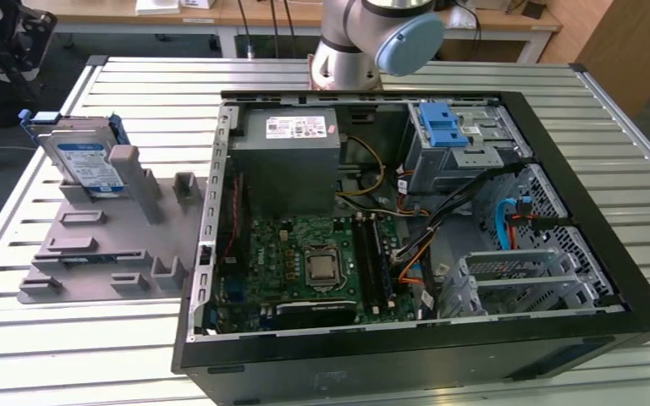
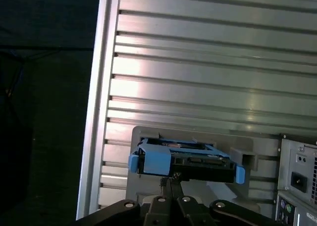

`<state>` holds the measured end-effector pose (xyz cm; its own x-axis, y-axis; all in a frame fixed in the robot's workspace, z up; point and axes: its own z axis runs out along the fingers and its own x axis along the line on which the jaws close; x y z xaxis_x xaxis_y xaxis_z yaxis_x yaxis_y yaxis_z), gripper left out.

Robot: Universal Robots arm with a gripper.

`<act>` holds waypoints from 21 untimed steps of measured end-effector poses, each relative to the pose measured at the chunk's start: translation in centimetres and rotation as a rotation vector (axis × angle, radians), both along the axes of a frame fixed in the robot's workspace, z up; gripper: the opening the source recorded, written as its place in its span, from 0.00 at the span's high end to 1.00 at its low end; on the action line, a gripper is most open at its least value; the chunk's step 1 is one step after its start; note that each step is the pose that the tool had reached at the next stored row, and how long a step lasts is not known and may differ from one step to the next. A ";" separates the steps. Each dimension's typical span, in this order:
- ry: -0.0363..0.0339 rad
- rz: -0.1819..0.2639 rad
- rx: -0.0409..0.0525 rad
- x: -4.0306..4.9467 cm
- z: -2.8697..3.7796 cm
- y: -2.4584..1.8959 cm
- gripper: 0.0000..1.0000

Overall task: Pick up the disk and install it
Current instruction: 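Pick up the disk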

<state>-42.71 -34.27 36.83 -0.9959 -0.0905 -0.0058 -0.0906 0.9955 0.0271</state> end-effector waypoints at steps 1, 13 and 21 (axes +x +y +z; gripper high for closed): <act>0.0000 0.013 0.0000 0.00 0.00 0.00 0.89; 0.0000 0.177 0.0000 0.00 -0.02 0.00 0.89; 0.0000 0.277 0.0000 0.00 -0.02 0.00 0.89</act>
